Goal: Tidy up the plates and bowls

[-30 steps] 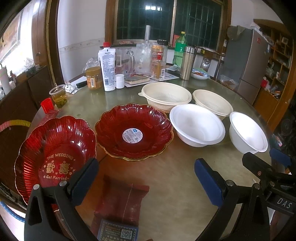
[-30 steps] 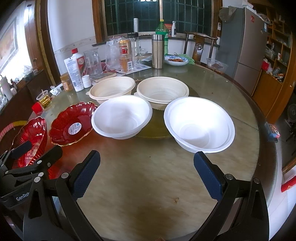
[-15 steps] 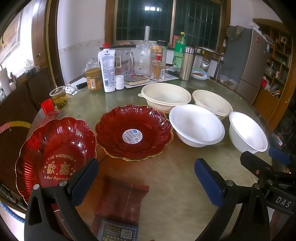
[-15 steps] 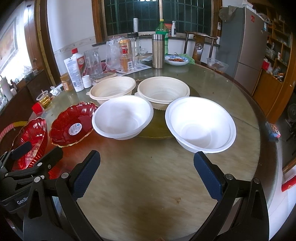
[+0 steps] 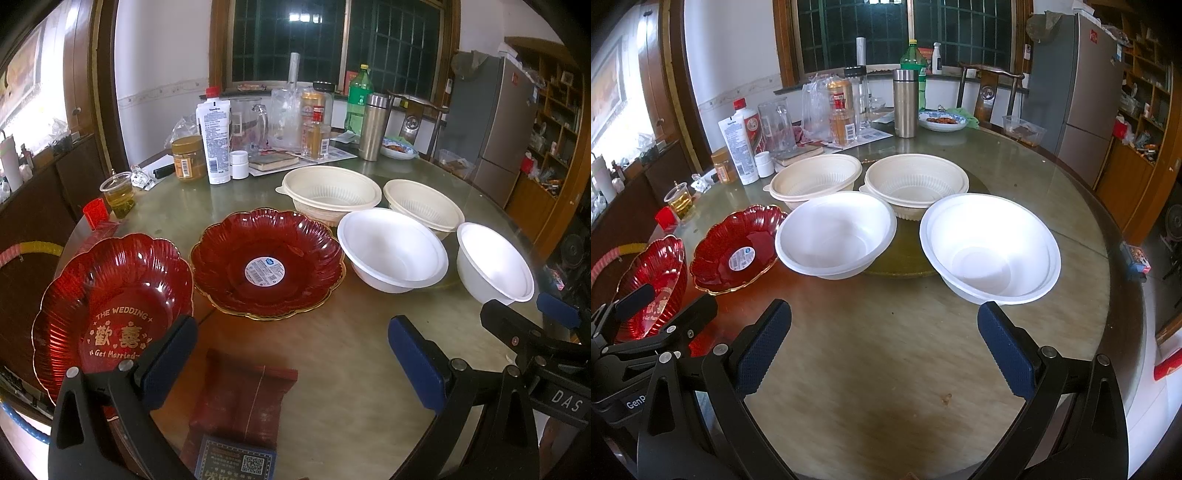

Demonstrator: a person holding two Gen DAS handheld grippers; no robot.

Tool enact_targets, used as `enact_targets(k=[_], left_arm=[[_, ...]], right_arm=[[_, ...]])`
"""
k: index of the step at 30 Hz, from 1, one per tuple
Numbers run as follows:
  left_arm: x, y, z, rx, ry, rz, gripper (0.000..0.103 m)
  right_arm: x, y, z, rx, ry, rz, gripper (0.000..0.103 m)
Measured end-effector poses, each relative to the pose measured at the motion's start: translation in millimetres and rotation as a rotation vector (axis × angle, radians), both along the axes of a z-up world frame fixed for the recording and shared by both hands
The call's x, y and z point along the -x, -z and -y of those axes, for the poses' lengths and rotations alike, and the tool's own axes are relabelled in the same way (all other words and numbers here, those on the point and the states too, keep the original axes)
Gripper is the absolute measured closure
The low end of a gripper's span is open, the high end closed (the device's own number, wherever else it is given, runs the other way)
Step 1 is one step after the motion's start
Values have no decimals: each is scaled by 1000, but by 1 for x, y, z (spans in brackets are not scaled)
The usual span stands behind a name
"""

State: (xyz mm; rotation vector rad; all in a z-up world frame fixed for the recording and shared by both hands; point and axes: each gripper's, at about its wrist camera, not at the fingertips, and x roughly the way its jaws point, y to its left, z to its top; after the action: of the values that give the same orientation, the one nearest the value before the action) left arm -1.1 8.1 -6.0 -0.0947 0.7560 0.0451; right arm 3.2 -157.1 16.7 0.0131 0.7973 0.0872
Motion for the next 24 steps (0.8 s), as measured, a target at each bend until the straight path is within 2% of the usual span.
enact_targets(k=[24], left_arm=[[1,-1,0,-3,0,2,0]], right_arm=[[1,-1,0,-2,-1,2,1]])
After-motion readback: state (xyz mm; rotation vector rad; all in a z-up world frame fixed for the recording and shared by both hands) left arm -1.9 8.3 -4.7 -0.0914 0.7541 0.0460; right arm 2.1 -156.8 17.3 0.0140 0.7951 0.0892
